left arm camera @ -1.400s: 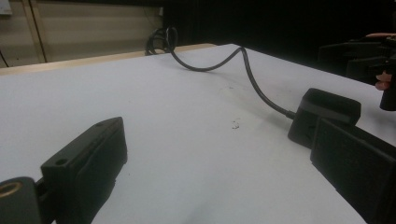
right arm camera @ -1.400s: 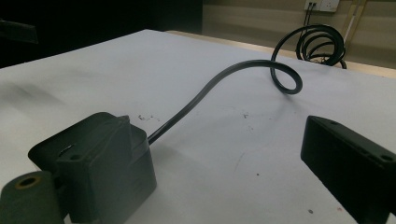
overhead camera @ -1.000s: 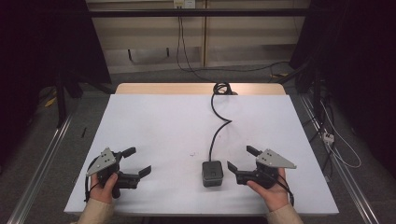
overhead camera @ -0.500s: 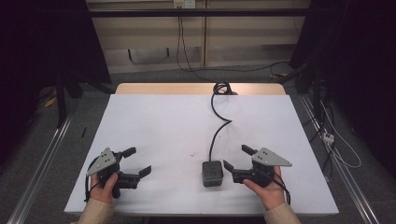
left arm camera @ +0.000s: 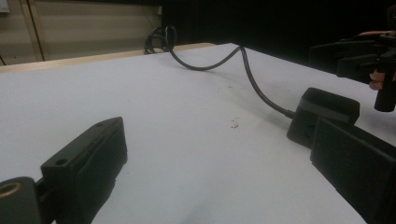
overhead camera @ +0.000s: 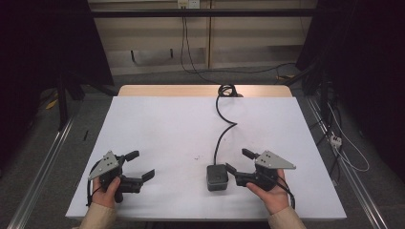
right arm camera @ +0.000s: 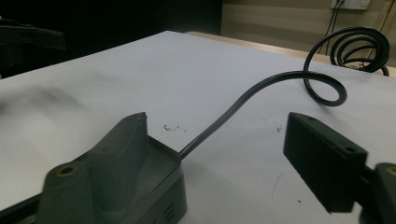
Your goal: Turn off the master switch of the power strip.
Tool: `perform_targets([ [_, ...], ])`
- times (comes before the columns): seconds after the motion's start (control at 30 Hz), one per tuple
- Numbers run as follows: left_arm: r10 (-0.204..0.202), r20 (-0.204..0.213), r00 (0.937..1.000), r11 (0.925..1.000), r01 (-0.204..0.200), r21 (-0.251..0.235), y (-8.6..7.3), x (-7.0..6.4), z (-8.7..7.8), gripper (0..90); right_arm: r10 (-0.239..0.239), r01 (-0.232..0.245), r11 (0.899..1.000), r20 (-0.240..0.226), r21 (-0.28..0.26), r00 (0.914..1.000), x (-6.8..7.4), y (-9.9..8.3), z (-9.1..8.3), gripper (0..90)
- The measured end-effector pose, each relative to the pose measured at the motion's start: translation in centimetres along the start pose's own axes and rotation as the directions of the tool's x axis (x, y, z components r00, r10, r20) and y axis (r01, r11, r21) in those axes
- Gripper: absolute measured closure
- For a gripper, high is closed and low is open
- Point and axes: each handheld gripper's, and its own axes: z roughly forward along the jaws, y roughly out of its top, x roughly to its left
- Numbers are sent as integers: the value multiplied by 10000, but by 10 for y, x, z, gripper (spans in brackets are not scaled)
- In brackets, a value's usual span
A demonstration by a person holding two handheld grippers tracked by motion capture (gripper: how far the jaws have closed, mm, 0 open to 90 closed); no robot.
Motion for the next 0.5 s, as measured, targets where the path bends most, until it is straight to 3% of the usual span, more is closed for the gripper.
perform_targets([
  [0.5, 21, -9, 10000, 10000, -21, 22, 0, 0, 0, 37, 306, -309, 9995, -574, -28, 9979, 1, 1, 0, 449],
])
